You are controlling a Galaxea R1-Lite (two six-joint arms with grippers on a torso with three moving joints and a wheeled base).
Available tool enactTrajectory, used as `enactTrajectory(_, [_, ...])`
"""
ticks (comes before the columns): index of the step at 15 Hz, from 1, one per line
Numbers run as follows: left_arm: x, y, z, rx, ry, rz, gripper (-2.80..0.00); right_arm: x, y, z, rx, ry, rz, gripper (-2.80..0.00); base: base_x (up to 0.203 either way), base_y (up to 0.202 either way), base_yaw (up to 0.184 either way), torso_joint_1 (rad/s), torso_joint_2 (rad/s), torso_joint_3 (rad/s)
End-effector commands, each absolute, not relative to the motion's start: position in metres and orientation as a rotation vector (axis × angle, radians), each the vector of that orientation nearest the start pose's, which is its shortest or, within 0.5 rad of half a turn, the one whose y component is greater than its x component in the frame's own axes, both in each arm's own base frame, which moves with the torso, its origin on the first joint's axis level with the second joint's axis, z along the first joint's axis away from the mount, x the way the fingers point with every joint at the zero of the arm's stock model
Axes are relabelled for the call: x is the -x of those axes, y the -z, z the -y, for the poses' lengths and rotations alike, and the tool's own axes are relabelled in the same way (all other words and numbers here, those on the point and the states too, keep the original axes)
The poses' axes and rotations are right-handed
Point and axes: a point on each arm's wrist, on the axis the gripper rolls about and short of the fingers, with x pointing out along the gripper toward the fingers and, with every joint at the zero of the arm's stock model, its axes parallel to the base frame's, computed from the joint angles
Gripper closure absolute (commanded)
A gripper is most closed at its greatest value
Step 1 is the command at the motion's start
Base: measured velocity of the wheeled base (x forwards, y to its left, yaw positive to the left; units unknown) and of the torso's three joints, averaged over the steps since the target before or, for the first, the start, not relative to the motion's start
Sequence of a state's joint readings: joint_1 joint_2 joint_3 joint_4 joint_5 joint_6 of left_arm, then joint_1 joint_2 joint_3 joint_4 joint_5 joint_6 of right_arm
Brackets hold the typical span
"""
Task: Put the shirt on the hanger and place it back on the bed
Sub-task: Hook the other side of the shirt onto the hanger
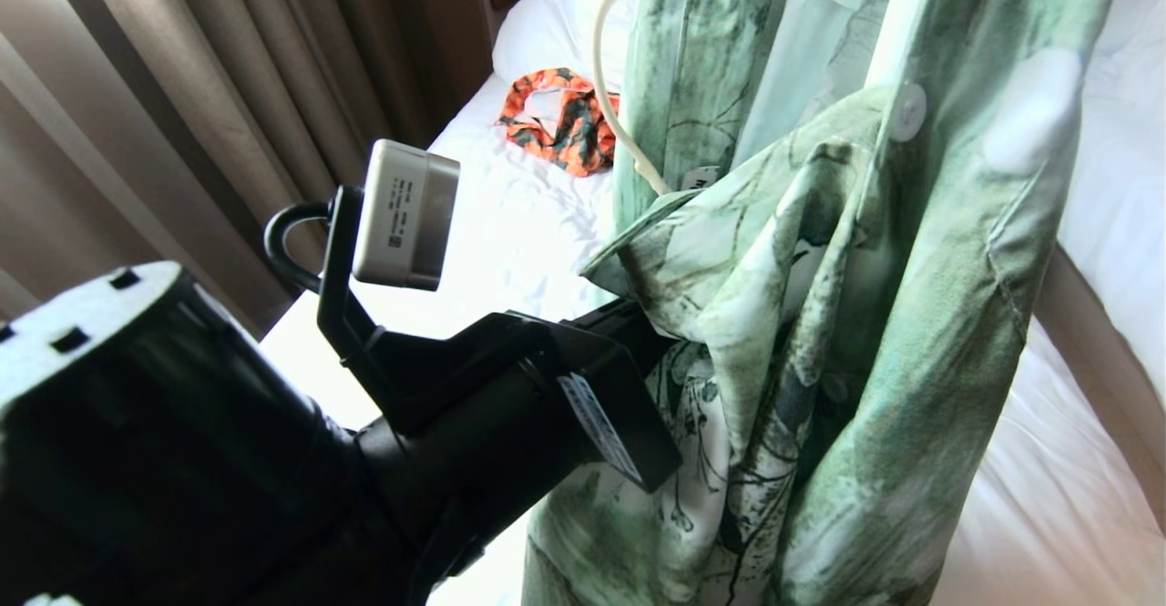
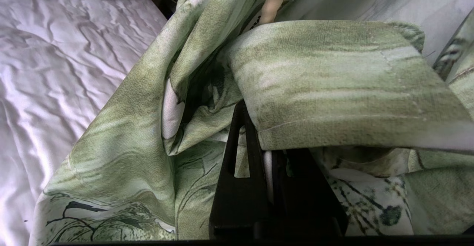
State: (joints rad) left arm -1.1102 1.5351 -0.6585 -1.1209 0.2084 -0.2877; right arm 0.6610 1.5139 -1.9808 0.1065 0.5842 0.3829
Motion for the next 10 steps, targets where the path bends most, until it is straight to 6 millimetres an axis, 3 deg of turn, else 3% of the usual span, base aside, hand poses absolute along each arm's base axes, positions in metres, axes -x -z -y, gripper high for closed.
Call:
enactTrajectory(1, [-0.119, -0.239, 0.229, 0.428, 0.922, 0.073, 0.00, -0.151, -0.479, -0.135, -0.391, -1.210, 0.129, -2.80, 0.000, 0.000, 0.000, 0.000, 0.00, 0.000])
enactTrajectory(4, [-0.118, -0.240, 0.228, 0.431, 0.923, 0.078, 0.00, -0.159, -0.455, -0.132, -0.346, -1.064, -0.098, -2.80, 0.000, 0.000, 0.000, 0.000, 0.00, 0.000])
enactTrajectory(7, [-0.118, -0.241, 0.228, 0.430, 0.923, 0.079, 0.00, -0.151, -0.425, -0.117, -0.087, -0.871, -0.307, -2.80, 0.000, 0.000, 0.000, 0.000, 0.00, 0.000])
enactTrajectory(10, [-0.118, -0.241, 0.227, 0.432, 0.923, 0.082, 0.00, -0.132, -0.395, -0.101, 0.173, -0.818, -0.563, -2.80, 0.000, 0.000, 0.000, 0.000, 0.00, 0.000])
